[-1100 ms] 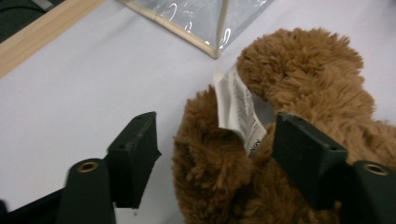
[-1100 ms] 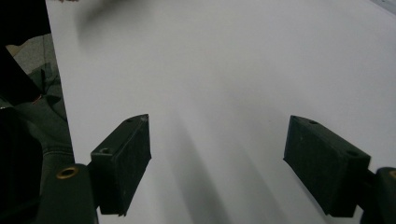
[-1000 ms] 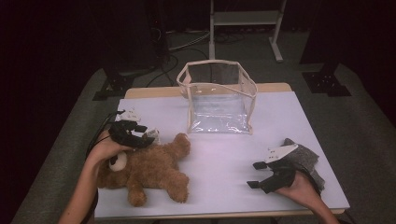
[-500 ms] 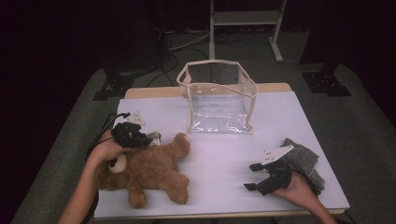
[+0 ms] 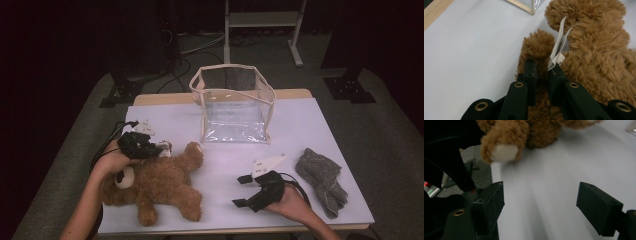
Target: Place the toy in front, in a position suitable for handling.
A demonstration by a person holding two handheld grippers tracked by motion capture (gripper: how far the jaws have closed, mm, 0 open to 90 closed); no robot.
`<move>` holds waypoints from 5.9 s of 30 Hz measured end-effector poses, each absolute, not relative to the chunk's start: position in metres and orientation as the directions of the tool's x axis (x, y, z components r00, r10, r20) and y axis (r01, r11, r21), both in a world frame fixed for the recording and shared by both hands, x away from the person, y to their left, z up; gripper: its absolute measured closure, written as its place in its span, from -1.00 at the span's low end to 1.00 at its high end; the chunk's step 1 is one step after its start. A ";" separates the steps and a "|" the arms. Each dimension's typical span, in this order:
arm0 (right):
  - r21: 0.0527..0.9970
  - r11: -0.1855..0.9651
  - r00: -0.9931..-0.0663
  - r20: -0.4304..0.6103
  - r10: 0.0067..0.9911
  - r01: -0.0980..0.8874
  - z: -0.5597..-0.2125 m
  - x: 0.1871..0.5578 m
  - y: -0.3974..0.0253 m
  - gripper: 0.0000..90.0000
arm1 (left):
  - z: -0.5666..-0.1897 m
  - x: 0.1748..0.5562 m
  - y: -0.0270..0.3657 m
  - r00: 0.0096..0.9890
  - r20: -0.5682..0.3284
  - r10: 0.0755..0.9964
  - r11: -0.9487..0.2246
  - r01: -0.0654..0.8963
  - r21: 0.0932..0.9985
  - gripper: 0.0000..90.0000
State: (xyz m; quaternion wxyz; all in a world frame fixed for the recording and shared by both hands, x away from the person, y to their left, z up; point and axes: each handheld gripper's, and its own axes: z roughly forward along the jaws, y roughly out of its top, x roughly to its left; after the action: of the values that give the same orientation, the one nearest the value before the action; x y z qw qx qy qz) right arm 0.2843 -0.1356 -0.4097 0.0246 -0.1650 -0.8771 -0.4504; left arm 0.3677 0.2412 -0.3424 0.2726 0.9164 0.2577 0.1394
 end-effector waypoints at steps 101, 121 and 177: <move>0.635 0.520 -0.677 0.006 0.736 0.571 -0.424 0.312 -0.359 -0.15 | -0.352 0.310 0.142 0.975 0.100 0.198 -0.644 0.052 0.763 -0.30; 0.650 0.500 -0.714 0.096 0.694 0.573 -0.427 0.317 -0.359 0.66 | -0.401 0.310 0.124 0.933 0.228 0.278 -0.689 0.028 0.724 -0.67; 0.765 0.588 -0.936 0.057 0.347 0.264 -0.370 0.304 -0.246 0.63 | -0.392 0.320 0.122 0.940 0.122 0.318 -0.620 0.109 0.777 -0.68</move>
State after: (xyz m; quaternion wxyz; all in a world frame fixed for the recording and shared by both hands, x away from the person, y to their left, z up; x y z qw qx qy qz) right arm 0.3041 -0.2457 -0.3702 -0.0490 -0.1717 -0.8896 -0.4203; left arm 0.3201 0.1224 -0.3918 0.4189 0.8914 0.1196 0.1248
